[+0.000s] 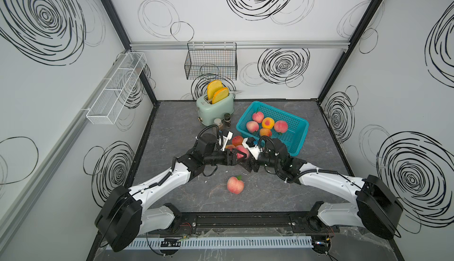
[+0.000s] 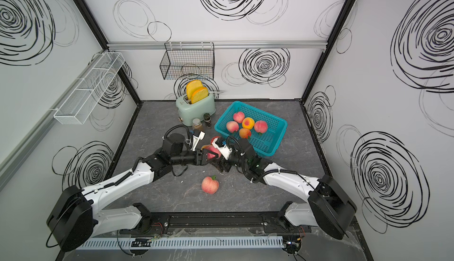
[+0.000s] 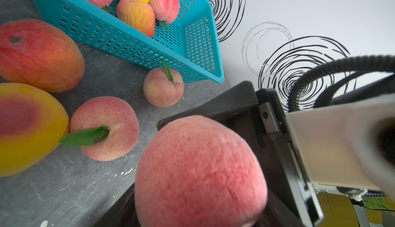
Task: Put the peaches into the basket
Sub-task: Pick up the peach from the center of the board.
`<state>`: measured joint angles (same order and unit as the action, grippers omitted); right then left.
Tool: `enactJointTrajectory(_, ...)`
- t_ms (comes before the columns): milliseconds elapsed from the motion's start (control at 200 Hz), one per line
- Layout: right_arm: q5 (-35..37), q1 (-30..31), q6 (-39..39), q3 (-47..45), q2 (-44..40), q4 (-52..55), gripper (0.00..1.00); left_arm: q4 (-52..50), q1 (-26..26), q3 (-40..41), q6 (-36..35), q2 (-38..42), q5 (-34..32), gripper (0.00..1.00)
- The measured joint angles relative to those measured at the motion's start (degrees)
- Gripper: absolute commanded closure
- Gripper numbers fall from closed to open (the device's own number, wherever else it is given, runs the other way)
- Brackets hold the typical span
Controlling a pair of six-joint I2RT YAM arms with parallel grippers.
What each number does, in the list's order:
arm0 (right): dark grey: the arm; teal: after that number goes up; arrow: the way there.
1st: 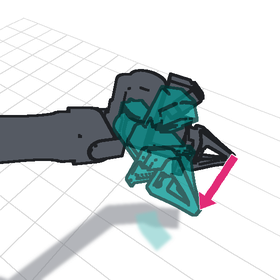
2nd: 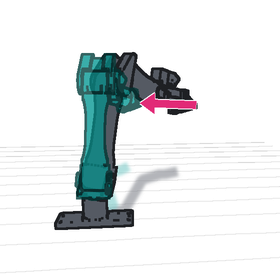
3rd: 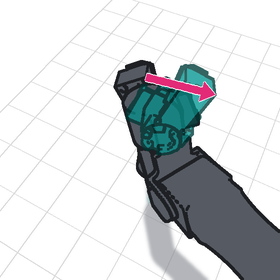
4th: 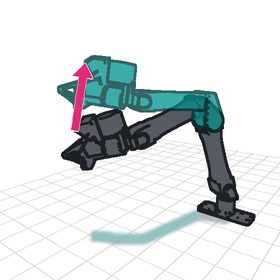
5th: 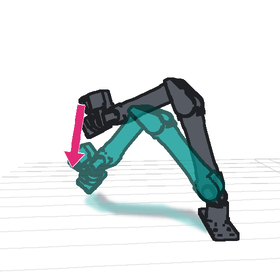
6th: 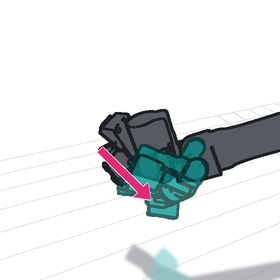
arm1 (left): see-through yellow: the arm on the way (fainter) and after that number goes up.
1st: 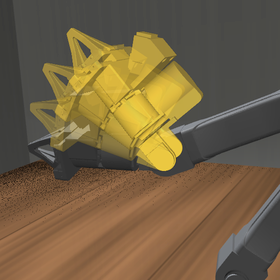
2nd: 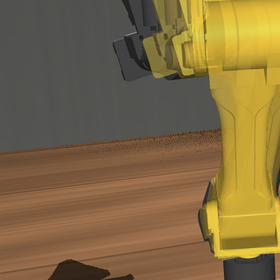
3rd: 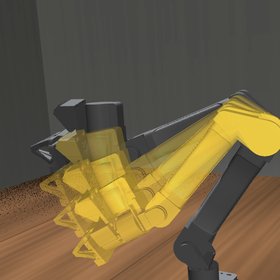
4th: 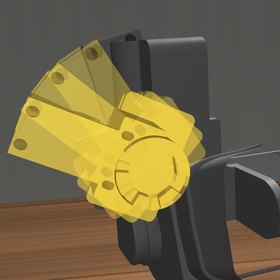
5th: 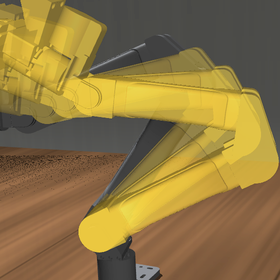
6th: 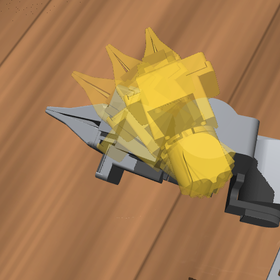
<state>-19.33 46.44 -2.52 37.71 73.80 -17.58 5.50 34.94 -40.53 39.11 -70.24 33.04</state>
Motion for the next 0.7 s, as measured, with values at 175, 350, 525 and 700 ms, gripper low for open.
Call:
enactJointTrajectory(175, 0.2, 0.0, -0.1, -0.2, -0.2, 0.0, 0.34, 0.6, 0.1, 0.0, 0.1, -0.4, 0.1, 0.29)
enactJointTrajectory(350, 0.5, -0.7, -0.1, -0.2, -0.2, 0.4, 0.35, 0.7, 0.0, 0.0, 0.2, -0.5, 0.2, 0.17)
enactJointTrajectory(525, 1.0, -2.8, 1.2, -0.2, -0.2, 0.7, 0.35, 0.4, -1.2, -0.5, -0.4, -0.5, -0.2, 0.02)
enactJointTrajectory(700, 1.9, -6.7, 2.8, -0.2, -0.3, 0.9, 0.35, -1.1, -3.7, -0.5, -0.6, 0.6, -0.5, 0.01)
